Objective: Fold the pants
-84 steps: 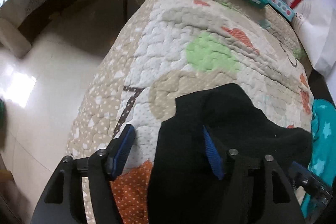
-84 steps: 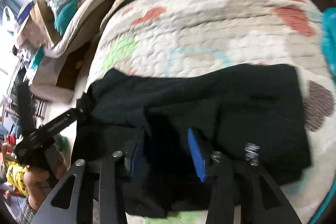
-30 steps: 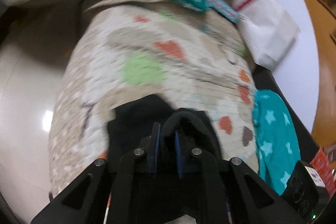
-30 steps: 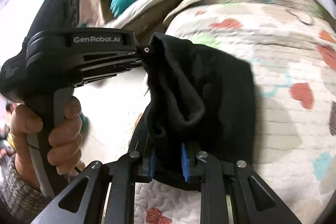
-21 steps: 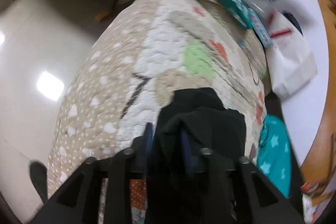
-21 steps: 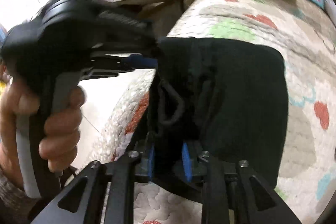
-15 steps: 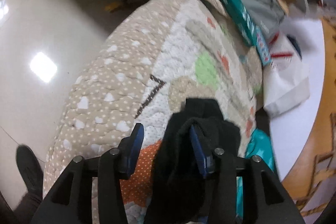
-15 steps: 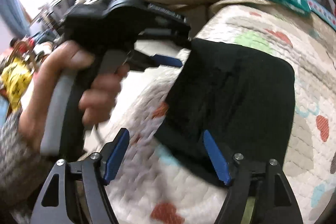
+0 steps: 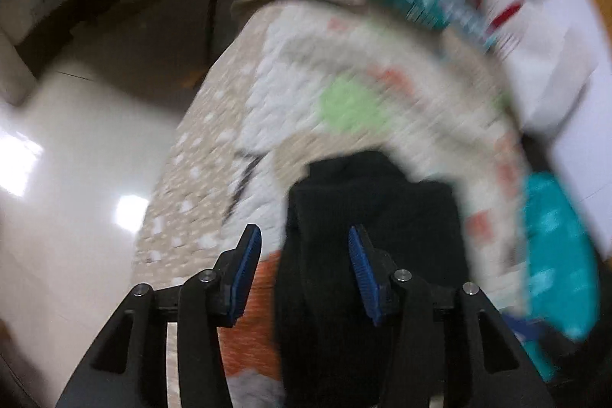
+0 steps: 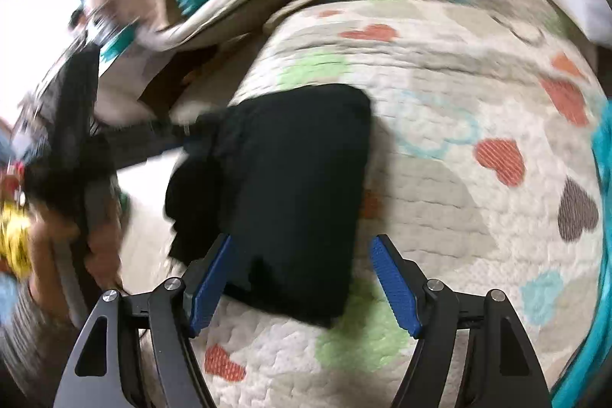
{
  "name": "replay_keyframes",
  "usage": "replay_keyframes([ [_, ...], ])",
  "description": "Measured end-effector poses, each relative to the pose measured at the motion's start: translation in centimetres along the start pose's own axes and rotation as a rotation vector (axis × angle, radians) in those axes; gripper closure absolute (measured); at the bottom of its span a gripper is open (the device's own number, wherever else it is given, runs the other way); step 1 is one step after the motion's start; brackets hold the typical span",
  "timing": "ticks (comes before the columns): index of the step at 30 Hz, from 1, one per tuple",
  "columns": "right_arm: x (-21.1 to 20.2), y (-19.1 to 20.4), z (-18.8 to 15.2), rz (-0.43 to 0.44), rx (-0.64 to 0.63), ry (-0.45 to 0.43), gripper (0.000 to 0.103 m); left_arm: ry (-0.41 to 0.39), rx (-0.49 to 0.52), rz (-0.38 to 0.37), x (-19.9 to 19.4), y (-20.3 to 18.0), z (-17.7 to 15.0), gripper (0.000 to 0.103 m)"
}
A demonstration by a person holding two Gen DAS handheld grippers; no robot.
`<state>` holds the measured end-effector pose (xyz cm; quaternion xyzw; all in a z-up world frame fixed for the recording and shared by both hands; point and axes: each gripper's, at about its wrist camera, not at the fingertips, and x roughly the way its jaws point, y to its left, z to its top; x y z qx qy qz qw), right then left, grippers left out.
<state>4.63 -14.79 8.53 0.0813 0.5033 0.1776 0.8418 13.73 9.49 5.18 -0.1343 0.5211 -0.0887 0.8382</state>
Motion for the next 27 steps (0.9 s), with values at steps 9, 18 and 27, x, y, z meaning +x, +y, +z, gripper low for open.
replay_keyframes([
  [9, -0.3, -2.0, -0.6, 0.013, 0.114, 0.008, 0.023, 0.039, -0.252, -0.074, 0.9, 5.2, 0.2, 0.033],
  [18, -0.4, -3.5, -0.6, 0.022, 0.152, -0.012, 0.023, -0.076, -0.301, -0.072, -4.0, 6.2, -1.0, 0.033],
  [27, -0.4, -4.0, -1.3, 0.000, 0.161, -0.035, 0.023, -0.112, -0.117, 0.163, -5.2, 2.2, -5.2, 0.033],
])
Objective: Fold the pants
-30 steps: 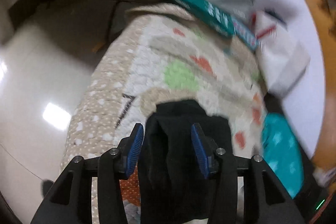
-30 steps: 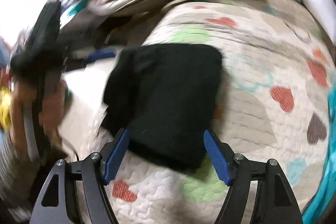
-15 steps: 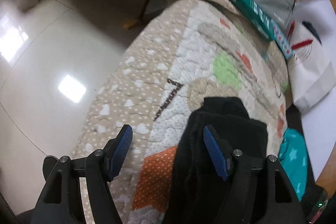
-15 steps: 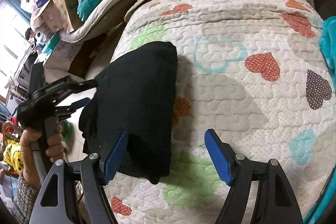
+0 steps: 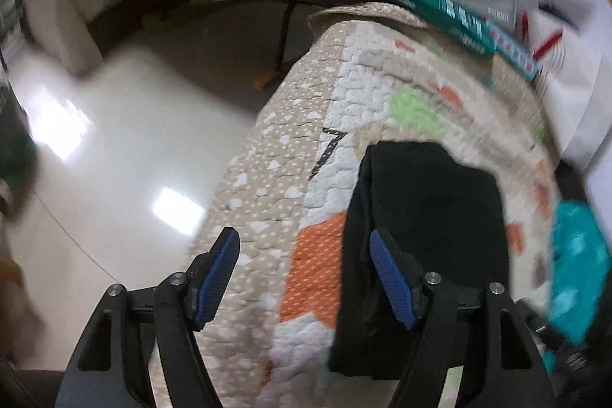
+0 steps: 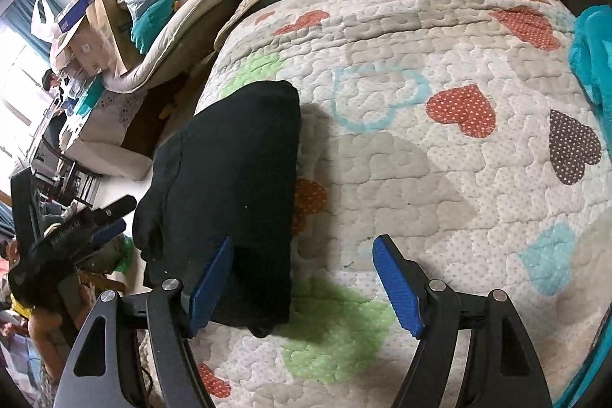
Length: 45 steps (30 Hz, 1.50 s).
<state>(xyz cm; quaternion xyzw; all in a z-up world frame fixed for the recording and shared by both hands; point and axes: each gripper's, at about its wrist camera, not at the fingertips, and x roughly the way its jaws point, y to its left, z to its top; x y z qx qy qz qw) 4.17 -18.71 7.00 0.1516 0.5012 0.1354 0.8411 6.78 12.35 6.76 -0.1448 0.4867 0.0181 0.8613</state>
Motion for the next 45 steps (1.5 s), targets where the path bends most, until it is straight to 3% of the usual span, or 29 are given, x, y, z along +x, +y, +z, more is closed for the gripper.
replay_keyframes([
  [5, 0.0, -0.1, -0.2, -0.036, -0.008, -0.020, 0.022, -0.069, 0.133, 0.128, -0.2, -2.0, -0.7, 0.033],
  [12, 0.3, -0.3, -0.2, -0.032, 0.013, -0.027, 0.021, -0.077, 0.168, 0.147, 0.0, -2.6, -0.8, 0.032],
  [15, 0.5, -0.6, 0.1, -0.006, 0.042, -0.025, 0.021, -0.055, 0.111, 0.064, 0.0, -1.8, -0.5, 0.033],
  [20, 1.4, -0.3, 2.0, 0.052, 0.082, -0.013, 0.020, -0.051, -0.081, -0.227, -0.9, 0.7, 0.5, 0.033],
  [25, 3.1, 1.0, 3.4, 0.087, 0.063, 0.007, 0.019, -0.018, -0.051, -0.355, -0.3, -0.6, 0.5, 0.032],
  [32, 5.7, 1.5, 4.5, 0.135, 0.064, 0.053, 0.017, 0.182, -0.011, -0.381, 4.9, -2.8, -0.4, 0.032],
  [40, 9.3, 1.5, 5.6, 0.237, 0.116, 0.129, 0.012, 0.234, -0.083, -0.503, 7.2, -2.1, 0.2, 0.022],
  [43, 9.8, 1.4, 6.0, 0.255, 0.140, 0.118, 0.010, 0.223, -0.079, -0.506, 7.3, -2.1, 0.3, 0.022],
  [44, 9.9, 1.6, 6.1, 0.261, 0.136, 0.119, 0.010, 0.217, -0.067, -0.493, 7.1, -2.2, 0.3, 0.025],
  [45, 9.9, 2.0, 6.1, 0.270, 0.118, 0.130, 0.013, 0.206, -0.035, -0.464, 6.9, -2.6, 0.3, 0.039],
])
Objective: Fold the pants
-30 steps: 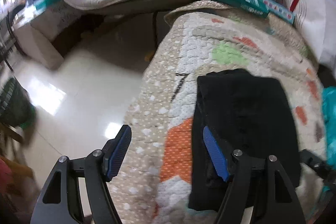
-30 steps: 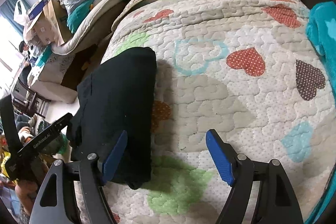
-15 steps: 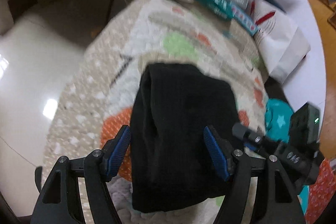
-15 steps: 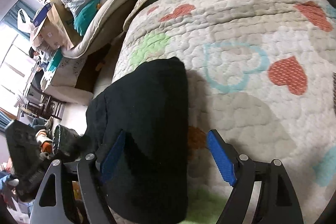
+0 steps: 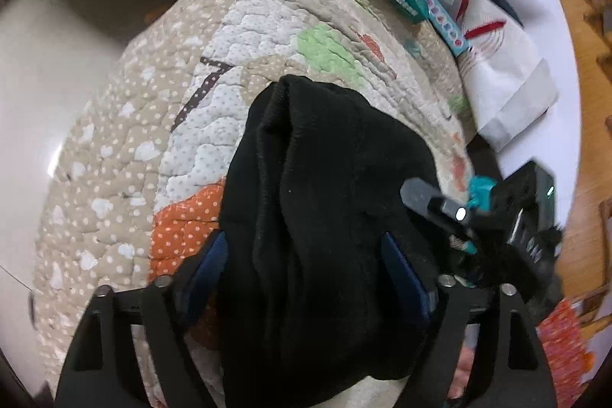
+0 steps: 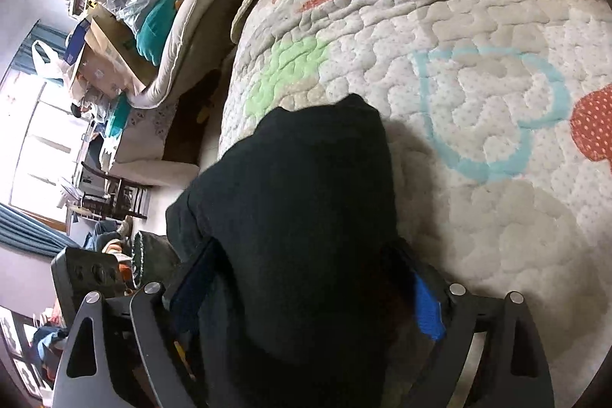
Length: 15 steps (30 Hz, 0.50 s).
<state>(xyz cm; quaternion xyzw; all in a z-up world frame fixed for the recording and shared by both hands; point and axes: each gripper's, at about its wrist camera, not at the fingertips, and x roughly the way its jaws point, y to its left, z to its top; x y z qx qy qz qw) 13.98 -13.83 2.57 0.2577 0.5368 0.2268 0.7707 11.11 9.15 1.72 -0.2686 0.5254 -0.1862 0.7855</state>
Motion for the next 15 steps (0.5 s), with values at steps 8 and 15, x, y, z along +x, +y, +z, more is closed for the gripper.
replay_keyframes([
  [8, -2.6, 2.7, 0.3, -0.037, -0.125, -0.012, 0.057, -0.018, 0.072, 0.038, -0.8, -2.8, 0.0, 0.066],
  [15, -5.1, 3.9, 4.4, -0.083, -0.180, -0.096, 0.058, -0.043, 0.070, 0.013, 0.1, -6.0, 4.6, 0.066],
])
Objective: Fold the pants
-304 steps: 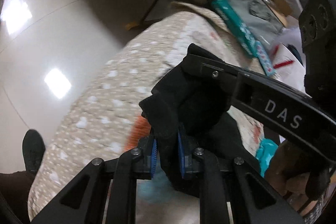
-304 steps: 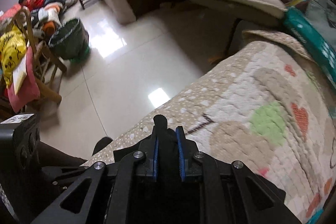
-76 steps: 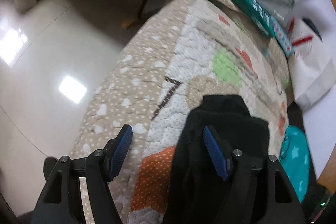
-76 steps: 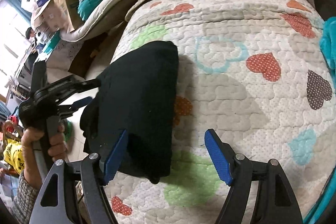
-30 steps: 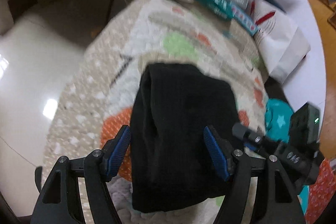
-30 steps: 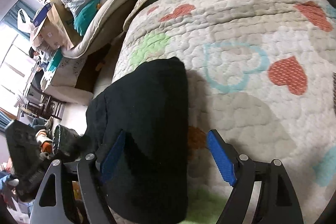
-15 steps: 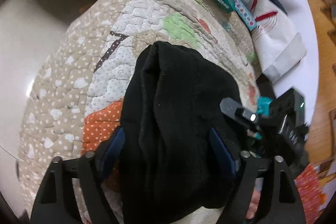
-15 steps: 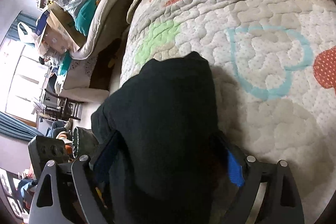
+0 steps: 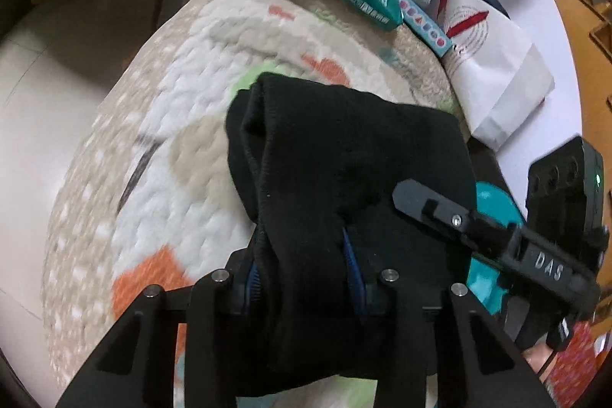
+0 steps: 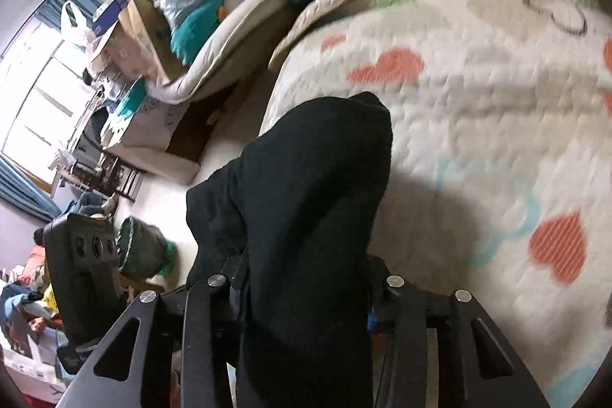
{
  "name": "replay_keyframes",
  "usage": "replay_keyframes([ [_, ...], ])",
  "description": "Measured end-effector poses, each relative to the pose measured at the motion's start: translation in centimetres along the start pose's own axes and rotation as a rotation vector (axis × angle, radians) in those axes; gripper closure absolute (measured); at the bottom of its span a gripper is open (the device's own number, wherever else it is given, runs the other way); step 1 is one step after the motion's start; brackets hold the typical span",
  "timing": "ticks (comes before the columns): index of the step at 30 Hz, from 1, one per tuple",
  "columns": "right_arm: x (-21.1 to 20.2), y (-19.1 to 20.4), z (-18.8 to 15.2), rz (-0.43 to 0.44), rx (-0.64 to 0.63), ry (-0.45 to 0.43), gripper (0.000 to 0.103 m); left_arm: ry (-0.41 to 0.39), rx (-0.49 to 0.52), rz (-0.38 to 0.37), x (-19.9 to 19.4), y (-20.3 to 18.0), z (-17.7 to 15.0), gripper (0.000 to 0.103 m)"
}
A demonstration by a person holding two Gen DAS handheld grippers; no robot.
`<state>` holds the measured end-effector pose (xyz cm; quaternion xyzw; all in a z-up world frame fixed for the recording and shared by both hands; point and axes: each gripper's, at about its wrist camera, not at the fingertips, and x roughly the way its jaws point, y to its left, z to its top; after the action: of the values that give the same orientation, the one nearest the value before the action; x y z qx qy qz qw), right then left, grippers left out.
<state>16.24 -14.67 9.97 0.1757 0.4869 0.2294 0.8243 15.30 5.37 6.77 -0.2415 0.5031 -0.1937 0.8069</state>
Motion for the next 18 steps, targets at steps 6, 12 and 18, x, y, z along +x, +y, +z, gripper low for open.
replay_keyframes([
  [6, 1.3, -2.8, 4.4, -0.051, 0.022, -0.014, 0.058, -0.007, 0.049, 0.047, 3.4, -2.4, 4.1, 0.066],
  [12, 4.0, -6.3, 5.0, -0.147, 0.044, 0.032, 0.054, 0.055, 0.062, 0.126, 7.7, -2.1, 5.1, 0.055],
  [18, 4.1, -12.2, 3.6, -0.046, 0.303, 0.006, 0.020, 0.080, -0.019, 0.040, 8.2, -0.2, 5.4, 0.050],
])
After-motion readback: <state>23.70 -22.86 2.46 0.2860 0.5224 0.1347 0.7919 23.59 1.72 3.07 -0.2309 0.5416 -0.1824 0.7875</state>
